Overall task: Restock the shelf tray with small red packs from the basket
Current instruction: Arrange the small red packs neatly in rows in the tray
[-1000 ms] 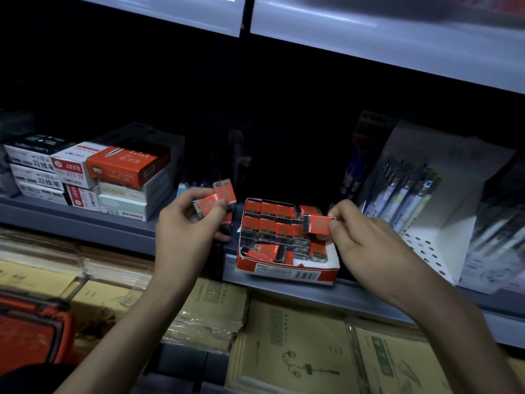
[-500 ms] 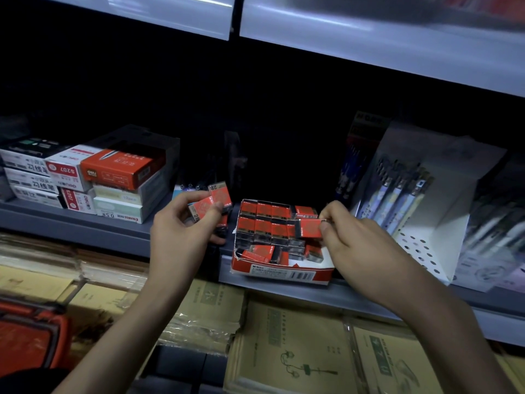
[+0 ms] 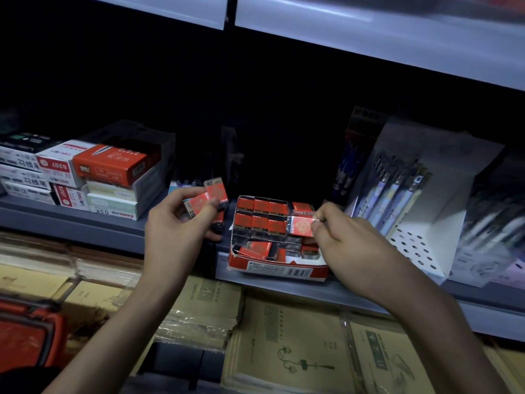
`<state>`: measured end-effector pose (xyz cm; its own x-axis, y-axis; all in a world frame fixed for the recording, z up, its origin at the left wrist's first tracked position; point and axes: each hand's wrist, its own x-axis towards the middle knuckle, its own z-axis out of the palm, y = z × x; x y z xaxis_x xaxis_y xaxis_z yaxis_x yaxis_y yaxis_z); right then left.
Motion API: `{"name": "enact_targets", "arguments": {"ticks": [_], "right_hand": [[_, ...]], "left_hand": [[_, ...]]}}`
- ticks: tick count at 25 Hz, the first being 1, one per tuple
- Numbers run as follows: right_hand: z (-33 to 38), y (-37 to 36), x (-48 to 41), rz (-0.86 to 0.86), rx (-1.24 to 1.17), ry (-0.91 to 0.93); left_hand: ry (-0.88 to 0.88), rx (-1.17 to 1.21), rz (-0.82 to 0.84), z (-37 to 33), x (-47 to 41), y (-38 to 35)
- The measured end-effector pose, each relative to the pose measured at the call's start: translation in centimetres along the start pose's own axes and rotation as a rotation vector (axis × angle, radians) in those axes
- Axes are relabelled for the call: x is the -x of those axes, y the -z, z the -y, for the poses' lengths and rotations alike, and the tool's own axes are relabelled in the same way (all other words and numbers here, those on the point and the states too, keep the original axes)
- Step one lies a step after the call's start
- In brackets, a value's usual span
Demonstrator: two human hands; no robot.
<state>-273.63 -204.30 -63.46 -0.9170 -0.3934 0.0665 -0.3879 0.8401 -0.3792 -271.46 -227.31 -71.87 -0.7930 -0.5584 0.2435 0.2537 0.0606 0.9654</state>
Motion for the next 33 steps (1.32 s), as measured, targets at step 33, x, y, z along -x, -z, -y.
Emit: {"name": "enact_targets", "arguments": {"ticks": [33], "right_hand": [[-1.0, 0.1, -1.0, -0.2, 0.143, -0.011]], "left_hand": [[-0.002, 0.005, 0.006, 0.1, 0.0, 0.1]]}}
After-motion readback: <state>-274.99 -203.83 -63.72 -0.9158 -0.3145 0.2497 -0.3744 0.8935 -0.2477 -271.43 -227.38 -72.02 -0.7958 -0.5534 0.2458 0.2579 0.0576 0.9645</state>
